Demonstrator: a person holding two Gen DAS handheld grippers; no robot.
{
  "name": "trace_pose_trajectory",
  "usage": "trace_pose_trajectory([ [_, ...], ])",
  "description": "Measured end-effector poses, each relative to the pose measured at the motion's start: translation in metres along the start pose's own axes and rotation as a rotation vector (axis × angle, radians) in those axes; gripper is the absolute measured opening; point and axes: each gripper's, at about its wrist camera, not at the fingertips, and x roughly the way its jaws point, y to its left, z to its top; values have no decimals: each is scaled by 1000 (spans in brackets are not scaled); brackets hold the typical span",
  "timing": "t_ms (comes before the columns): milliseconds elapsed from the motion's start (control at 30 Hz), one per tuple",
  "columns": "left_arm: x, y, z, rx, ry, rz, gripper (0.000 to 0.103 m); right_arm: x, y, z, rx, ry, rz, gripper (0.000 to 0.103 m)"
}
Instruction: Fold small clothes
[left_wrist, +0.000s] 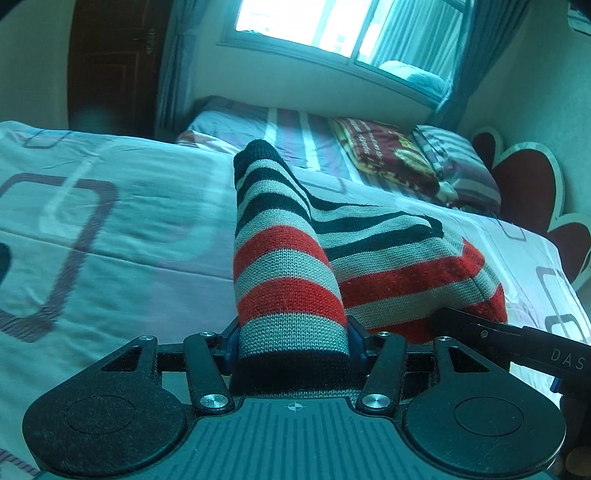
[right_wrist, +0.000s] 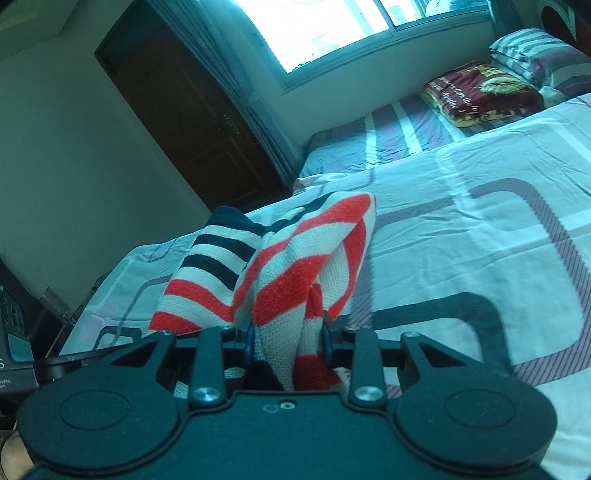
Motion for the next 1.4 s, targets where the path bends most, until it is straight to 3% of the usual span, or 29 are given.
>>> trace_pose_trajectory([
  [467, -8, 145, 15, -28, 5, 30, 55, 81, 112, -33, -7, 34, -16, 32],
  [767, 25, 212, 11, -29, 64, 30, 55, 136, 132, -57, 27, 97, -35, 32],
  [833, 33, 220, 4, -26, 66, 22, 62, 144, 127, -66, 19, 114, -75, 35],
  [900, 35, 221, -1, 8, 39, 38, 75, 147, 120, -70, 18, 118, -102, 45],
  [1000, 31, 219, -3, 34, 25, 57, 79, 142, 122, -71, -15, 96, -150, 58],
  [1033, 27, 219, -2, 32, 26, 54, 79, 140, 125, -70, -33, 91, -162, 58],
  [1167, 0, 222, 0, 50, -20, 56, 79, 121, 135, -64, -75, 28, -235, 56],
  [1267, -24, 219, -1, 81, -77, 49, 79, 104, 150, -59, -107, -24, -235, 35],
  [1400, -29, 205, -8, 143, -73, 16, 79, 104, 185, -64, -222, -14, -162, 28],
])
